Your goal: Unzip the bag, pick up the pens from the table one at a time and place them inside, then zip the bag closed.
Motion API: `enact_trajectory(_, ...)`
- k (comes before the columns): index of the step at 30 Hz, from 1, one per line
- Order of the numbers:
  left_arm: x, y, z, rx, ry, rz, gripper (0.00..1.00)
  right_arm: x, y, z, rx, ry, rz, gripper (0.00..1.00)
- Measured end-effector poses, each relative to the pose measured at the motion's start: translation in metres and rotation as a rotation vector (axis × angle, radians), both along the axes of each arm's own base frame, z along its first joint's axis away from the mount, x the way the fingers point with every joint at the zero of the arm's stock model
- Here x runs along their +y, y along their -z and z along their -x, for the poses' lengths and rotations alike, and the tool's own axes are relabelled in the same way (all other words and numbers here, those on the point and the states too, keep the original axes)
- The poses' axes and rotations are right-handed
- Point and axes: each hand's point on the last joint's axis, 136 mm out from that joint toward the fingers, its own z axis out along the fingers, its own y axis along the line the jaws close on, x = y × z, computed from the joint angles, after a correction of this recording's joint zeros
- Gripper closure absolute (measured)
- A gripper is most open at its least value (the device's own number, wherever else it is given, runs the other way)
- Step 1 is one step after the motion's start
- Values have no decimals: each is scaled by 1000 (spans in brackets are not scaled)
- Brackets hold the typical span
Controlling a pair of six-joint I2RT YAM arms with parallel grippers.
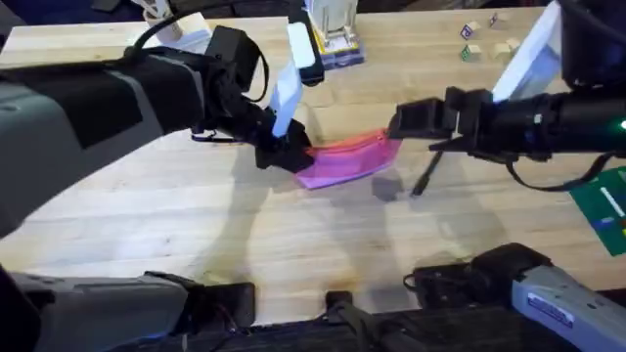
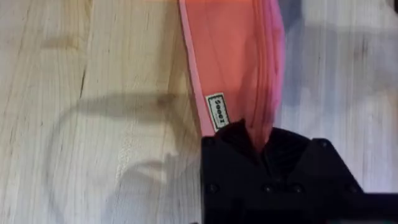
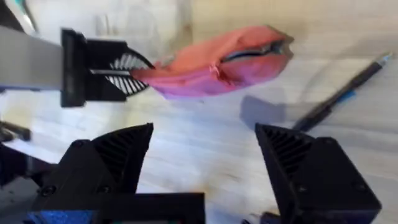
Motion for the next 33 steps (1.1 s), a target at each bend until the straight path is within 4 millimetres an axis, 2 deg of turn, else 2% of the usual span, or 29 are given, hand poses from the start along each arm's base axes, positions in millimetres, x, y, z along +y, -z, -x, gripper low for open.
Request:
enact_trajectory(4,0,0,0,0,0,0,957,-2,5,6,8,-41,35,4)
enact_trajectory(10,0,0,0,-1,0,0,957,-6,12,2,-6,-104,103,4)
enact_trajectory(11,0,0,0,-1,0,0,957,-4,23,-2,39,-122,119,4)
enact_trajectory(16,0,0,0,-1,0,0,957,2,43,-5,107,-181,150,31)
enact_trajectory(21,0,0,0,-2,0,1,956,9,55,-22,102,-218,170,40)
enact_trajectory(28,0,0,0,-1,0,0,956,12,73,-35,138,-230,184,46)
enact_trajectory(31,0,0,0,-2,0,1,956,13,79,-41,141,-233,186,78)
enact_trajectory(33,0,0,0,-2,0,1,955,15,82,-47,132,-233,185,173)
